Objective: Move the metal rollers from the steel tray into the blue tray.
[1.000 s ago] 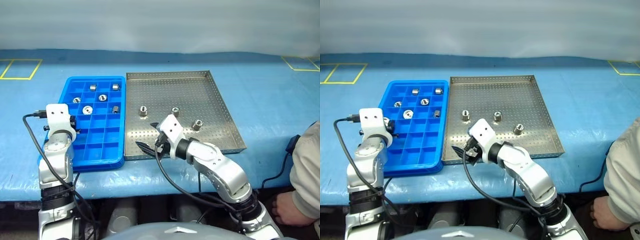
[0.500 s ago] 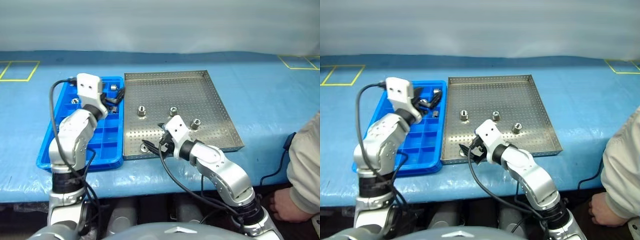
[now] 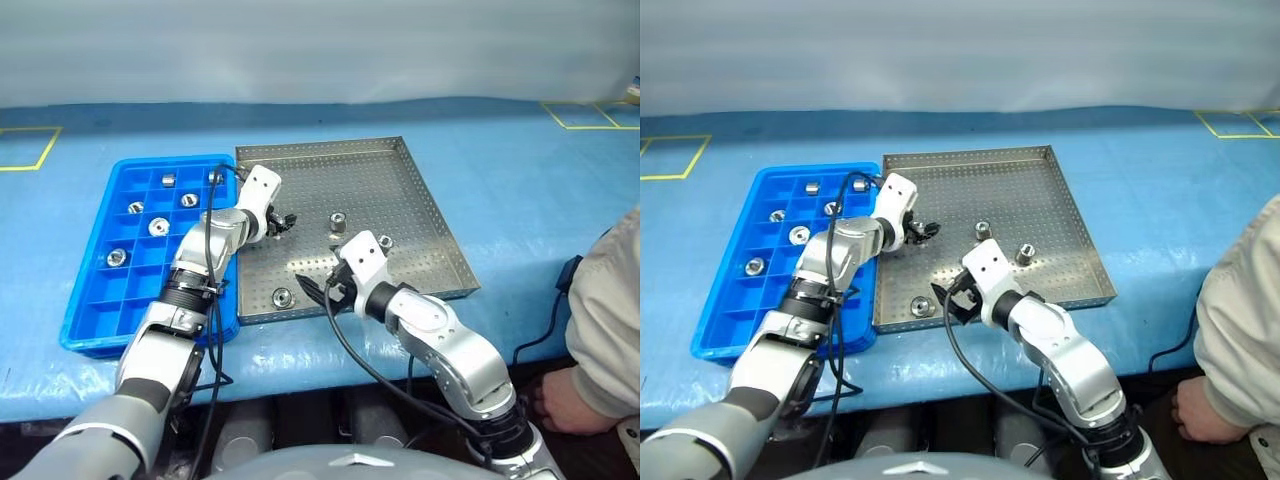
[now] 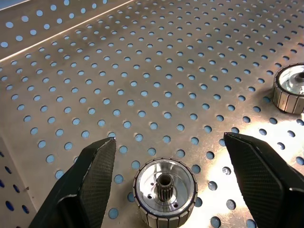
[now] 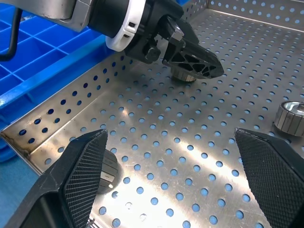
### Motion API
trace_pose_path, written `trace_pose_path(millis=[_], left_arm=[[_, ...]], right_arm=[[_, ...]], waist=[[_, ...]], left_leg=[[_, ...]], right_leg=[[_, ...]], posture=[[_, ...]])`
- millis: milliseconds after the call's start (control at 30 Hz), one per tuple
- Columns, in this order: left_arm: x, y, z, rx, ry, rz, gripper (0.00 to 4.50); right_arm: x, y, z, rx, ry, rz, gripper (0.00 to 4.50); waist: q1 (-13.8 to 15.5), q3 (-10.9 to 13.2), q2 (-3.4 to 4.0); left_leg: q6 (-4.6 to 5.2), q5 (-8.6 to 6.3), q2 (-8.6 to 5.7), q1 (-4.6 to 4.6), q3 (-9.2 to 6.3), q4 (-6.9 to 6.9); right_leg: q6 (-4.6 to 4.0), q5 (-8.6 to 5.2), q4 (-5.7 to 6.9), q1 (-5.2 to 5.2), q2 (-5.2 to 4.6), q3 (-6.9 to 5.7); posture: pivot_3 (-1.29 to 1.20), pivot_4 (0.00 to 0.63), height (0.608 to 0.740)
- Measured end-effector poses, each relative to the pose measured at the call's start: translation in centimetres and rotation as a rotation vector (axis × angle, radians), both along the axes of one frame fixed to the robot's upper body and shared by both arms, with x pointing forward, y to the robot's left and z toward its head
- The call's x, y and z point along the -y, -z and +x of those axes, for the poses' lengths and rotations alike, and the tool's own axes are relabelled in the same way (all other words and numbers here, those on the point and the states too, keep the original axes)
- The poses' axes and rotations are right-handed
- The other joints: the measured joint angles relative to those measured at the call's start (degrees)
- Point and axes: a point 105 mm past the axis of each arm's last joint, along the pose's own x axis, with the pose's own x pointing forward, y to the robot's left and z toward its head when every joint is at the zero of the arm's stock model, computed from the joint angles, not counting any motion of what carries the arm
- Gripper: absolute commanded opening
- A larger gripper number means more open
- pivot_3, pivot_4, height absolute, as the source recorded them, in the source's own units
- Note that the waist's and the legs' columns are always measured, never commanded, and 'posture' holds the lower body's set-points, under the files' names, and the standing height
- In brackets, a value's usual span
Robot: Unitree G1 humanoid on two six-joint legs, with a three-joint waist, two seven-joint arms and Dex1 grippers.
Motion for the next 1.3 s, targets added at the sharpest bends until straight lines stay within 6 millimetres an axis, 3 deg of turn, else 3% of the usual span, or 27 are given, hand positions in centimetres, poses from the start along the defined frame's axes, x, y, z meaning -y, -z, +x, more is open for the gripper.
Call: trace_pose_path(millis=[67, 167, 333, 433, 567, 733, 800, 933, 1133, 1300], left_arm=[[-0.1, 0.6, -0.2, -0.032, -0.002, 0.012, 3.93], [-0.4, 1.4, -0.5, -0.079, -0.005, 0.043, 3.35], [-0.8, 1.4, -0.8, -0.096, -0.014, 0.065, 1.71], [-0.9, 1.2, -1.0, -0.066, -0.037, 0.027, 1.69], [-1.7, -0.9, -1.0, 0.068, -0.128, -0.089, 1.69], [-4.8, -6.6, -2.5, 0.402, -0.352, -0.187, 1.69], [-6.6, -7.5, -3.7, 0.477, -0.449, -0.179, 1.69], [-9.9, -6.6, -6.8, 0.517, -0.639, -0.105, 1.69], [-12.1, -4.7, -10.2, 0.457, -0.788, -0.011, 1.69], [-12.8, -2.6, -11.6, 0.335, -0.883, -0.023, 1.69]], right_arm=[[0.1, 0.0, 0.1, 0.002, 0.008, -0.002, 4.5], [0.1, 0.0, 0.1, 0.004, 0.011, -0.001, 4.5], [-0.1, -0.1, 0.1, 0.004, 0.011, 0.007, 4.5], [-0.1, -0.1, 0.1, 0.004, 0.008, 0.007, 4.5], [-0.2, -0.2, 0.0, 0.005, 0.002, 0.006, 4.5], [-0.6, -0.4, 0.0, 0.01, -0.024, 0.005, 4.5], [-0.9, -0.6, 0.0, 0.015, -0.042, 0.004, 4.5], [-1.6, -0.7, -0.3, 0.012, -0.091, 0.003, 4.5], [-2.4, -1.0, -1.0, 0.012, -0.2, 0.012, 4.5], [-2.9, -1.4, -1.5, 0.0, -0.263, 0.05, 4.5]], waist=[[-0.2, 0.0, 0.0], [-0.3, 0.0, 0.0], [-0.5, 0.0, 0.0], [-0.5, 0.0, 0.01], [-0.1, 0.0, -0.01], [0.3, 0.0, 0.0], [0.6, 0.0, 0.0], [1.0, 0.0, -0.01], [2.4, 0.0, -0.02], [3.0, 0.0, -0.05]], left_leg=[[0.0, 0.0, 0.08, 0.0, 0.0, 0.01], [0.0, 0.0, 0.08, 0.01, 0.0, 0.02], [0.0, 0.0, 0.14, 0.04, 0.02, 0.0], [0.0, 0.0, 0.22, 0.04, 0.04, -0.01], [-0.01, 0.0, 0.22, -0.01, 0.01, 0.0], [0.0, -0.01, 0.19, 0.01, 0.02, -0.01], [0.0, -0.01, 0.19, 0.03, 0.01, 0.0], [0.0, -0.01, 0.15, 0.06, -0.01, 0.01], [0.0, 0.0, 0.15, 0.11, -0.02, 0.04], [0.0, 0.01, 0.17, 0.12, -0.04, 0.06]], right_leg=[[0.02, -0.01, 0.01, 0.0, 0.01, 0.0], [0.14, -0.07, 0.02, 0.01, 0.01, 0.0], [0.11, -0.05, 0.03, 0.02, 0.02, 0.03], [0.01, 0.01, 0.04, -0.02, 0.01, 0.07], [0.01, 0.02, 0.04, -0.04, -0.02, 0.04], [0.03, 0.04, 0.0, -0.01, -0.11, 0.07], [0.02, 0.04, 0.01, 0.02, -0.12, 0.05], [0.03, 0.04, 0.02, 0.08, -0.12, 0.03], [0.03, 0.03, 0.02, 0.12, -0.1, 0.01], [0.11, -0.11, 0.02, 0.15, -0.07, -0.01]], posture=[[-0.04, 0.15, 0.74], [-0.03, 0.15, 0.74], [-0.02, 0.15, 0.74], [0.0, 0.15, 0.74], [0.02, 0.15, 0.74], [0.04, 0.15, 0.74], [0.06, 0.15, 0.74], [0.09, 0.15, 0.74], [0.12, 0.15, 0.74], [0.12, 0.15, 0.74]])
